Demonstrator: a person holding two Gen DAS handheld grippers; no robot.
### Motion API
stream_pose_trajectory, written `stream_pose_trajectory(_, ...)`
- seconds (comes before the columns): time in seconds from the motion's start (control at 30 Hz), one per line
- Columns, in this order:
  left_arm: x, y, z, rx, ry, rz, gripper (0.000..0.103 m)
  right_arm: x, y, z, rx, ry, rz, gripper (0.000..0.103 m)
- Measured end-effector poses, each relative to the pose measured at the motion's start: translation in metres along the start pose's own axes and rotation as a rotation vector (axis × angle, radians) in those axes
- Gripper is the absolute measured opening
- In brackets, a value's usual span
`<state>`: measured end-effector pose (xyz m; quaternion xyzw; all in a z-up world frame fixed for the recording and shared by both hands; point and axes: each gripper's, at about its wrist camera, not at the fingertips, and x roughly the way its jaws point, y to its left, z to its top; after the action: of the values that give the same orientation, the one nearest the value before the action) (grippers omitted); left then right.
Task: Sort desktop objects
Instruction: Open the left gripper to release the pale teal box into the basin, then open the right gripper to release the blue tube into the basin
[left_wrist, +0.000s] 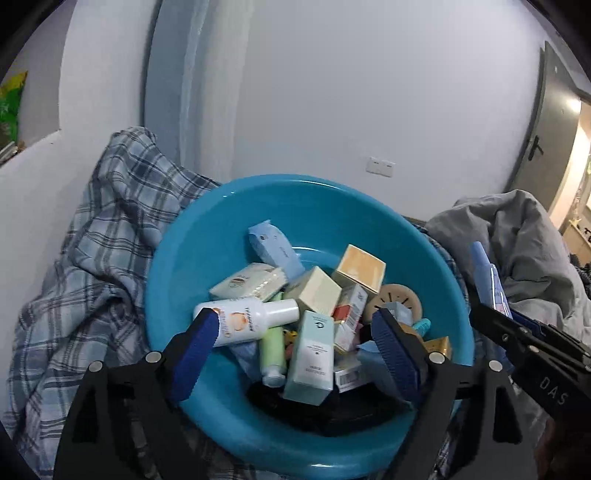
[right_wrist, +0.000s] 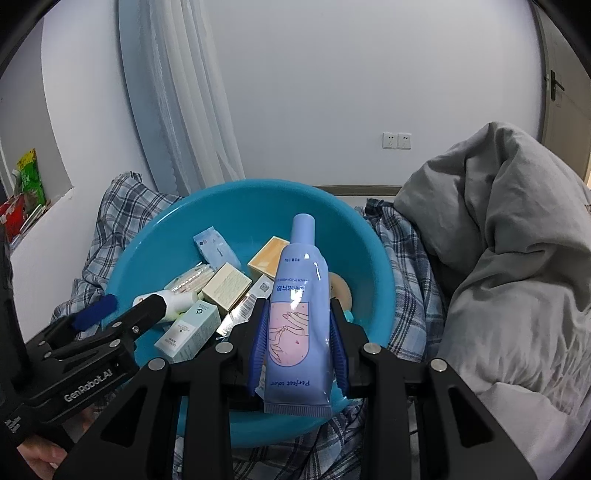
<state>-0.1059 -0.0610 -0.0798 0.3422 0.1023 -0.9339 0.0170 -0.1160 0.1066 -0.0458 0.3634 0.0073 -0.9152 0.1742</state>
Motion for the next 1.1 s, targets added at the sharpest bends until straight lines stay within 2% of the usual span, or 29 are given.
stream_pose_trajectory(0.1,-0.002,0.001,0.003,0.0,-0.005,-0.004,0.086,0.003,0.0,-0.004,0.007,-0.024,0.004,0.03)
stream_pose_trajectory(0.3,-0.002,0.004,0.002,-0.016,-0.002,0.0,0.087,0.013,0.01,-0.011,-0.057,-0.04,0.024,0.03)
stream_pose_trajectory(0.57,0.001,0.001,0.001,0.003,0.014,0.005,0.087,0.03,0.014,-0.022,-0.067,0.017,0.034,0.03)
stream_pose_trajectory(0.87,0.002,-0.01,-0.002,0.065,0.008,0.03,0.087,0.028,0.01,-0.021,-0.058,0.009,0.015,0.03)
stream_pose_trajectory(0.9,0.0,-0.012,-0.002,0.074,0.001,0.038,0.087,0.028,0.009,-0.021,-0.055,0.008,0.014,0.035)
stream_pose_trajectory(0.93,-0.004,-0.013,-0.002,0.084,-0.022,0.054,0.087,0.027,0.008,-0.02,-0.053,0.006,0.012,0.047)
stream_pose_trajectory(1.0,-0.018,-0.017,-0.001,0.104,-0.098,0.075,0.087,0.025,0.007,-0.019,-0.049,-0.006,-0.009,0.063)
stream_pose_trajectory(1.1,-0.037,-0.025,0.003,0.145,-0.186,0.073,0.087,0.018,0.006,-0.015,-0.047,-0.034,-0.041,0.065)
